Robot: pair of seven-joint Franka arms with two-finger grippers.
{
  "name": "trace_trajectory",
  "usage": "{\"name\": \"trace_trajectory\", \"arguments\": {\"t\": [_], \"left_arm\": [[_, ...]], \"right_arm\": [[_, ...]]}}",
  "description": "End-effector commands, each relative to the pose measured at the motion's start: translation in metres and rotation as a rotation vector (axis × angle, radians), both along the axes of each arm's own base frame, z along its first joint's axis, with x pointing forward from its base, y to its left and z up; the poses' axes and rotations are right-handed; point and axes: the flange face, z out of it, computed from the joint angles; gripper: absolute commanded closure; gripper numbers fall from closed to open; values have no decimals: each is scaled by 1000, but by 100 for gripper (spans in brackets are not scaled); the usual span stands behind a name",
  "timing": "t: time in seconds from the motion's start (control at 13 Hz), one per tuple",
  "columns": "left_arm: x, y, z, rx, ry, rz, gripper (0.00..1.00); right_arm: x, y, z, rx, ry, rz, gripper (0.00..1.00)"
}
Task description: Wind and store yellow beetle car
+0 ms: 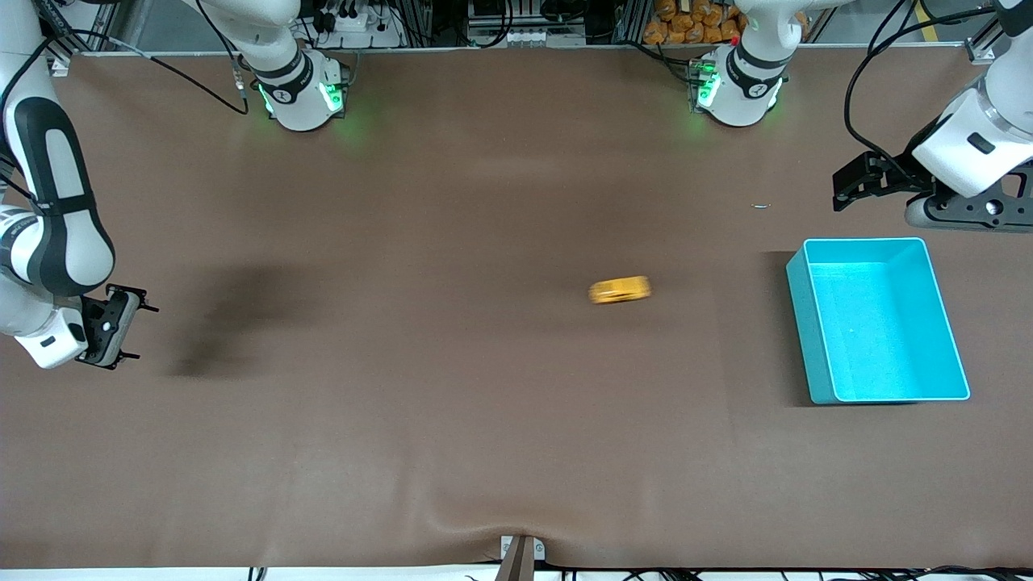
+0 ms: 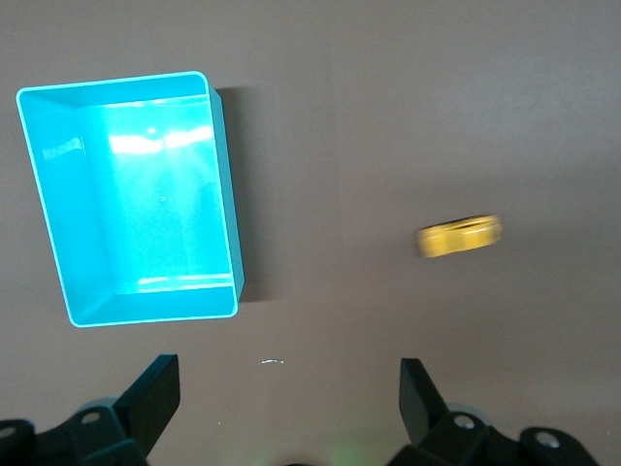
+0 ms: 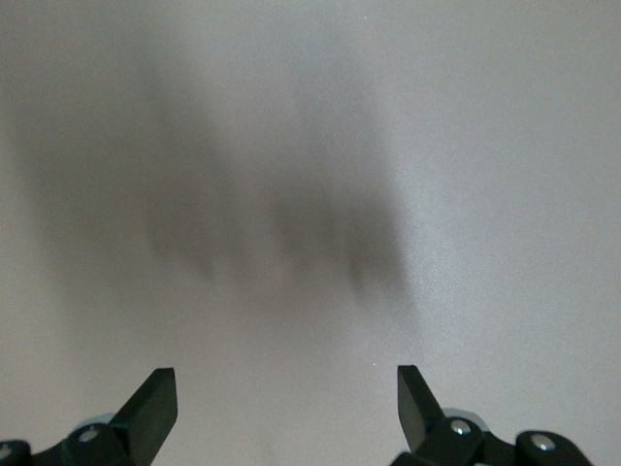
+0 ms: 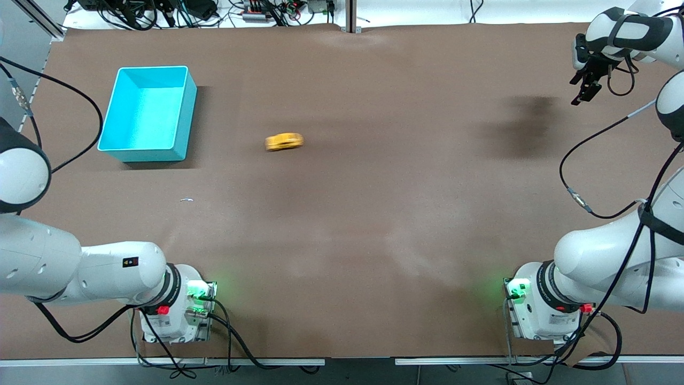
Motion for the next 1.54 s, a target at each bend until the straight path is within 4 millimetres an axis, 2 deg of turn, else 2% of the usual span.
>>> {"name": "trace_trajectory", "arguments": {"t": [0.0,0.38,0.54,0.62,0.77,0.92,1.08,1.31,1.46], "left_arm": [[0,1,3,-10,-6,0,0],[0,1,1,-9,-1,5,0],[1,4,-9,-7,26,13,0],[7,8,-23,-8,56,26,0],[17,39,-41,-6,99,160,0],[25,62,-57,-7,127,246,0],[28,84,-76,-7,164,319,0],[20,78,-92,-7,200,337,0],[0,72,-112,26,186,443,0]], "right_arm": [[2,-7,-3,29,-3,-15,0],[2,-7,-4,29,-2,-12,0],[2,-7,-4,29,-1,-15,0],[3,-6,-2,28,-4,-13,0],[7,0,2,42,-16,-26,0],[21,13,20,79,-57,-93,0],[39,35,47,80,-39,-181,0],[60,70,97,78,-12,-285,0],[65,94,133,64,-23,-365,0]]}}
